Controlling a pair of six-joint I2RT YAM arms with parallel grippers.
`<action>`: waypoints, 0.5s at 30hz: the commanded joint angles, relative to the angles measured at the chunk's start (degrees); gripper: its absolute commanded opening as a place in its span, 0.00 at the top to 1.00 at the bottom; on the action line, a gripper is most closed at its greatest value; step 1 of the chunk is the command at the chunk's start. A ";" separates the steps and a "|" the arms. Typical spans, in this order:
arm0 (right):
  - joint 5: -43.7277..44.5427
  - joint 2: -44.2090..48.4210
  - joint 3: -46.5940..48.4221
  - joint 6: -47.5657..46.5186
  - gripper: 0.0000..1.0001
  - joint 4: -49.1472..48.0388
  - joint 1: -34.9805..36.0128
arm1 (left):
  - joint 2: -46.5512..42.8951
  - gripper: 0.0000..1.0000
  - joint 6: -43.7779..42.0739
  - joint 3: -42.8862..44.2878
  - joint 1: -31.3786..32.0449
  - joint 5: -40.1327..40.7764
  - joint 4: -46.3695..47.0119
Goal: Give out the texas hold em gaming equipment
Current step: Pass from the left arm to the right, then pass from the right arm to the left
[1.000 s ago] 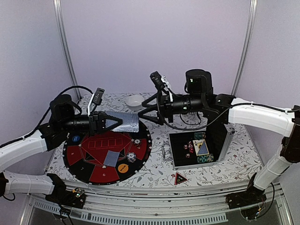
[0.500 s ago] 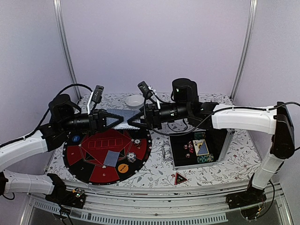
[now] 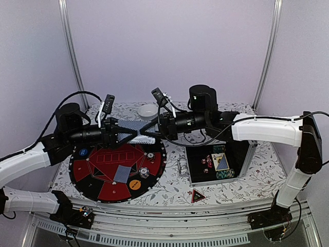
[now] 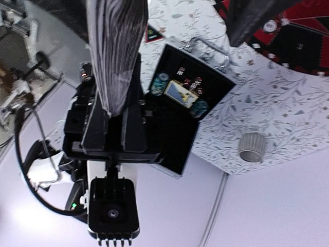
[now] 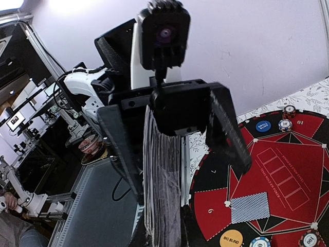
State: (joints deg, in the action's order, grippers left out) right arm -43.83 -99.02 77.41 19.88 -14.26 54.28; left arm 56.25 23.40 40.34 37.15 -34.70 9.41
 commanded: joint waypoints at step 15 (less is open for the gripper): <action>1.21 -3.53 9.41 0.66 0.98 21.03 -1.34 | 3.03 0.02 -61.80 15.30 23.04 37.84 -30.70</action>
State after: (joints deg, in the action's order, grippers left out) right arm -40.91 -100.62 84.20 19.53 5.50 53.08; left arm 55.20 -29.26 55.09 58.13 -2.35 -15.18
